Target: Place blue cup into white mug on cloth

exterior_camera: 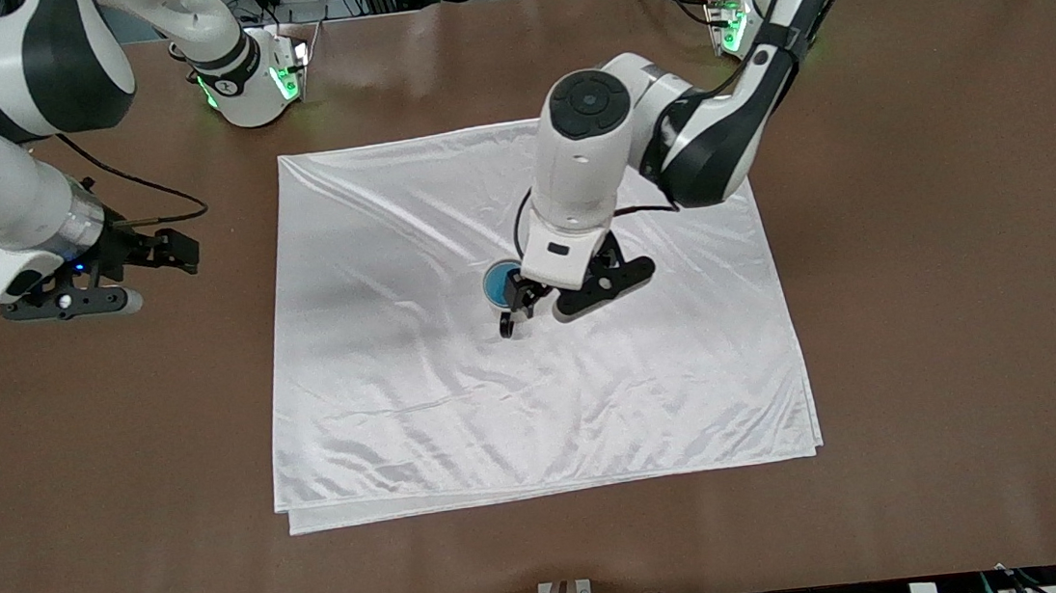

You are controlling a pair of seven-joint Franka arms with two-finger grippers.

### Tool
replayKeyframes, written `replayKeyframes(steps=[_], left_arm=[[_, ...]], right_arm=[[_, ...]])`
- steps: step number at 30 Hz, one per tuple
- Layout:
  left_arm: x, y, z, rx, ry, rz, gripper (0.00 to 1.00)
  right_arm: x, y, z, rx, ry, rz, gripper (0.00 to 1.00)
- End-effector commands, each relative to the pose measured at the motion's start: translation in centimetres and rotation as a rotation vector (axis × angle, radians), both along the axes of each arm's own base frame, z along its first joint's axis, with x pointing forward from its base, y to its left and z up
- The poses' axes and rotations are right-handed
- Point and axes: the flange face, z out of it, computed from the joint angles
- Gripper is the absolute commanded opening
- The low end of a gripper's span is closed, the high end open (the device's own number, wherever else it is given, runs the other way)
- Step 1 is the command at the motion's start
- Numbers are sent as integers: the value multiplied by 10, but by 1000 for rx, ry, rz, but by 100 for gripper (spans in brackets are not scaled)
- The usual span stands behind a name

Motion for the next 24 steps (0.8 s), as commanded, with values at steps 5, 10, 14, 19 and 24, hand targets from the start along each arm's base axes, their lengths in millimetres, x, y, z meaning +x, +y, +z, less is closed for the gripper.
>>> replayKeyframes(steps=[5,10,14,19,24], left_arm=[[36,77,36,68,-37,-44,100],[60,128,49,100,-44,-76,100],[81,176,54,124,-49,-107,100],[102,233,62,147,-62,-126,100],[118,294,68,172,-63,-144,100]], right_arm=[[11,-15,34,8,-52,-12,100],[15,-25,48,12,-81,-31,100],[17,-27,58,12,-103,-35,100],[18,-25,71,15,-129,-31,100],[18,-25,78,17,-130,-30,100]])
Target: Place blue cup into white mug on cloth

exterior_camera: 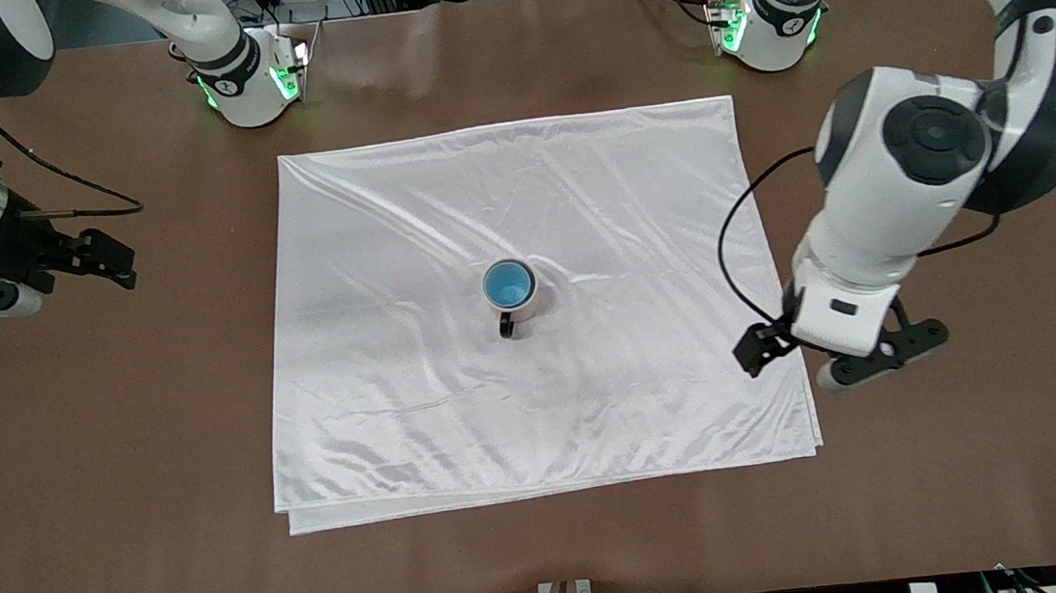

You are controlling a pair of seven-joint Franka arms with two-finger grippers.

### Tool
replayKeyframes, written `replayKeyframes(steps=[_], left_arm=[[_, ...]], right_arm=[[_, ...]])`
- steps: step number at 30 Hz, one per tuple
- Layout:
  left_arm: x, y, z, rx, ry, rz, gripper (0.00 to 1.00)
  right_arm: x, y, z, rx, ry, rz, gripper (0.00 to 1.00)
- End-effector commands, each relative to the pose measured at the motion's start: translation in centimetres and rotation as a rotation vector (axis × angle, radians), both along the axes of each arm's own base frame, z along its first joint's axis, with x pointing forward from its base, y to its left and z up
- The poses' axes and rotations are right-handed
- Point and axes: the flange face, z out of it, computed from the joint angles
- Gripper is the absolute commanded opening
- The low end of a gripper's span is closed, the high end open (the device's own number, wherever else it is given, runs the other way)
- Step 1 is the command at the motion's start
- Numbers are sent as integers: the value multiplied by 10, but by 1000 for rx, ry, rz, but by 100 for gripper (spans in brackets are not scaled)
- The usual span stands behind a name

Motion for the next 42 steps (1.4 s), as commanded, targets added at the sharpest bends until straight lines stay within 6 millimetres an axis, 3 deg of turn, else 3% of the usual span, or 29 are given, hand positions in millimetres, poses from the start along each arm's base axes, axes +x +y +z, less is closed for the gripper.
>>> replayKeyframes(steps=[1,4,10,15,21,29,36,42], left_arm=[[3,52,11,52,7,-16,100],[4,70,14,65,20,-11,100],[0,106,44,82,-5,-14,100],[-16,111,75,93,-4,-3,100],[-39,118,114,103,-9,7,100],[-72,123,144,97,37,-2,100],[-109,116,154,75,83,-14,100],[-117,143,146,44,114,-27,100]], right_arm=[[1,-2,17,0,2,9,100],[1,-10,26,2,-2,-3,100],[2,-13,33,3,-12,-7,100],[-2,-11,48,4,3,-7,100],[-6,-12,52,2,23,-8,100],[-9,-13,64,4,23,-12,100],[-10,-13,67,2,23,-12,100],[-10,-13,67,2,24,-11,100]])
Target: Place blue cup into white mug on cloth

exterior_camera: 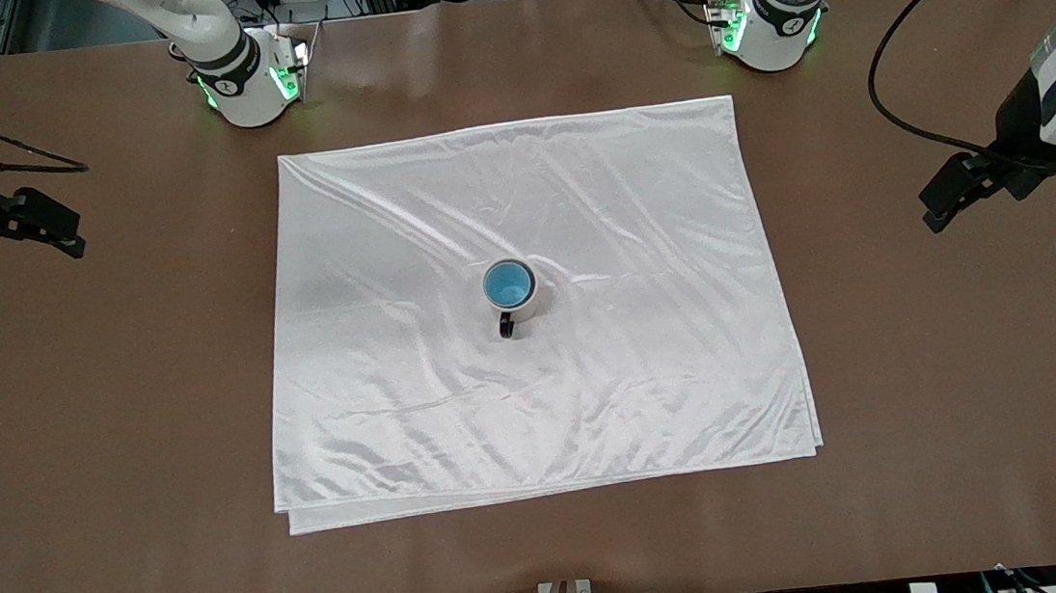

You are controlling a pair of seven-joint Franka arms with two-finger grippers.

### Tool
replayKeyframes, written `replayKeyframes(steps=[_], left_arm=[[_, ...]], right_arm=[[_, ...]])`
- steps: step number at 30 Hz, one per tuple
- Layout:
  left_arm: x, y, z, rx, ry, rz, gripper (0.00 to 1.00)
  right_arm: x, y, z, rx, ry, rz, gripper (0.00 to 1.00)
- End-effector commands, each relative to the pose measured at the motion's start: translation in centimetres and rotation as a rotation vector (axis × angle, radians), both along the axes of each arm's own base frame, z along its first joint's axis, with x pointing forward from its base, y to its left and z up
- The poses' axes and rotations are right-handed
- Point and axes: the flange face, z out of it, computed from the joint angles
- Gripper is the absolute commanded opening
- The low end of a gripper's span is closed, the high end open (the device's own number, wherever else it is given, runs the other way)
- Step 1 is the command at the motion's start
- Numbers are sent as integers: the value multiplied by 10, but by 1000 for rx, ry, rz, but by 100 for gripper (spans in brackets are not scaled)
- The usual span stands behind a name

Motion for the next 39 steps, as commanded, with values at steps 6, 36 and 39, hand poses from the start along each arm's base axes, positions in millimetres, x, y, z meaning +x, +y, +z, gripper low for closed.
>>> replayKeyframes(steps=[6,36,39], left_arm=[[-16,39,-13,-49,44,9,100],[-27,48,-18,-30,56,-71,100],[-26,49,-18,-27,55,-90,100]], right_arm=[[2,-5,5,2,9,99,100],[6,-12,-4,88,24,76,100],[6,-12,-4,88,25,76,100]])
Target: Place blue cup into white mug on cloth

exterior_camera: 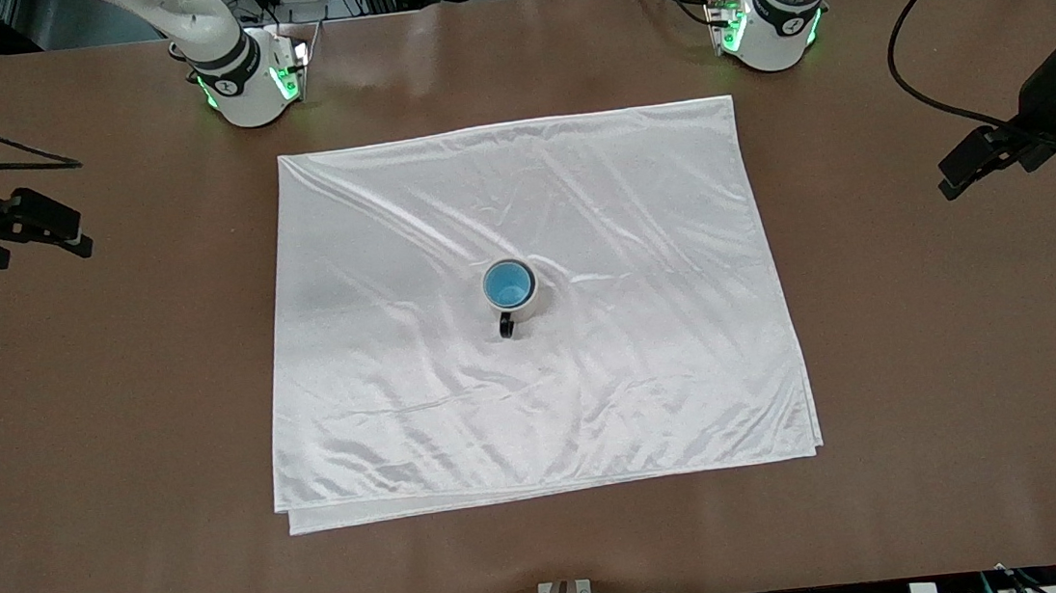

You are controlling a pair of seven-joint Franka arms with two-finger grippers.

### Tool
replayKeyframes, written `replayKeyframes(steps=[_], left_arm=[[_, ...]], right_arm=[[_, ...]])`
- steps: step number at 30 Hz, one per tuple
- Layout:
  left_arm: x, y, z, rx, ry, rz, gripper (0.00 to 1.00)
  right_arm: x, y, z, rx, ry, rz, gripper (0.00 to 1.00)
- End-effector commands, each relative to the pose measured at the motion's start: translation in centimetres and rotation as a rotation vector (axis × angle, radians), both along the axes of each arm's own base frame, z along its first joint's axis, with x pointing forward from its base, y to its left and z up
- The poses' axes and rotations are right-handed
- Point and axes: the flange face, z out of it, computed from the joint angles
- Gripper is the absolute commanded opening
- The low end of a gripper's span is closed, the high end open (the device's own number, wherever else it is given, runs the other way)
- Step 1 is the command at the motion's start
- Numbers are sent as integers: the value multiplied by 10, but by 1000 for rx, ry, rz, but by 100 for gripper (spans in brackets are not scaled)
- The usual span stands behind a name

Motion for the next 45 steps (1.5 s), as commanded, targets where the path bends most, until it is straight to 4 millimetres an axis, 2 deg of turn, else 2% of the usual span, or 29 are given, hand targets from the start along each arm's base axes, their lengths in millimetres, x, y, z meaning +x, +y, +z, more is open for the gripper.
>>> replayKeyframes(steps=[1,7,13,29,45], left_arm=[[-6,1,6,-16,-14,-50,100],[-5,-4,14,-8,-28,-68,100],[-5,-3,25,7,-46,-187,100],[0,-1,19,5,-36,-173,100],[-4,1,42,-2,-52,-166,100]], right_arm=[[1,0,3,-16,6,17,100],[1,1,2,-17,9,17,100],[1,2,2,-17,10,20,100],[1,4,-2,-17,19,23,100],[4,5,-10,-14,35,22,100]])
